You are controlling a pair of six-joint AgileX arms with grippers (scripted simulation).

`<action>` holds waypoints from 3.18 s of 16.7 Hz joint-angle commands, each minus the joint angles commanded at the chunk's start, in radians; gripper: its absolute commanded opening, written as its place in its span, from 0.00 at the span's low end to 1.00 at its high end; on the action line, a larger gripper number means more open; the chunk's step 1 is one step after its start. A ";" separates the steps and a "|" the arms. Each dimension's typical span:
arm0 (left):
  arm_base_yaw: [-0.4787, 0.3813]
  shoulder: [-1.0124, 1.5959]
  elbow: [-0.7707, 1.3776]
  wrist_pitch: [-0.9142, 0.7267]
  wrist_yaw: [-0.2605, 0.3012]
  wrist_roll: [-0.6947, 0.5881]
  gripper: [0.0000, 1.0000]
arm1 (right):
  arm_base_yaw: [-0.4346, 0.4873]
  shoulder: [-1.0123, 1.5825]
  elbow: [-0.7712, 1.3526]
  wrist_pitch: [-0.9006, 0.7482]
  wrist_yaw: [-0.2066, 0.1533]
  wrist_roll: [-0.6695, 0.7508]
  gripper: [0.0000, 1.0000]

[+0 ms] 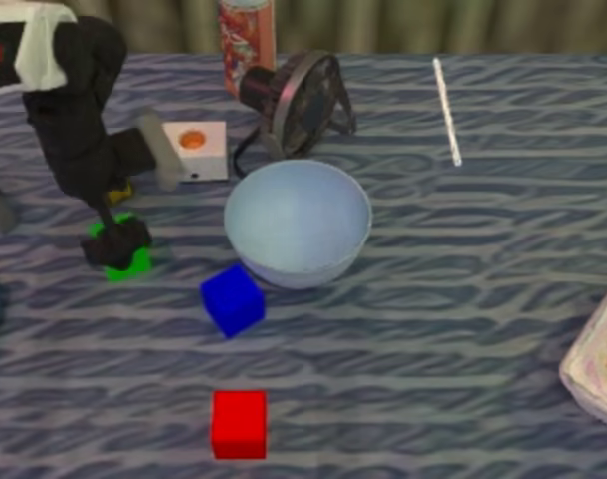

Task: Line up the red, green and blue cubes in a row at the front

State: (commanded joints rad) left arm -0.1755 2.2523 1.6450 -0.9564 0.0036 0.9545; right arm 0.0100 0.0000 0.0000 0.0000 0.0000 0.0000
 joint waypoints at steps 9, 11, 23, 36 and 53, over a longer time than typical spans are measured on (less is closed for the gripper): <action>-0.001 0.045 -0.061 0.099 0.000 0.001 0.85 | 0.000 0.000 0.000 0.000 0.000 0.000 1.00; -0.001 0.045 -0.061 0.099 0.000 0.001 0.70 | 0.000 0.000 0.000 0.000 0.000 0.000 1.00; -0.001 0.045 -0.061 0.099 0.000 0.001 0.00 | 0.000 0.000 0.000 0.000 0.000 0.000 1.00; 0.016 -0.036 0.048 -0.099 0.002 -0.001 0.00 | 0.000 0.000 0.000 0.000 0.000 0.000 1.00; -0.476 -0.194 -0.100 -0.113 0.002 -0.184 0.00 | 0.000 0.000 0.000 0.000 0.000 0.000 1.00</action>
State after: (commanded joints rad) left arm -0.6511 2.0583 1.5450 -1.0690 0.0053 0.7709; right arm 0.0100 0.0000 0.0000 0.0000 0.0000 0.0000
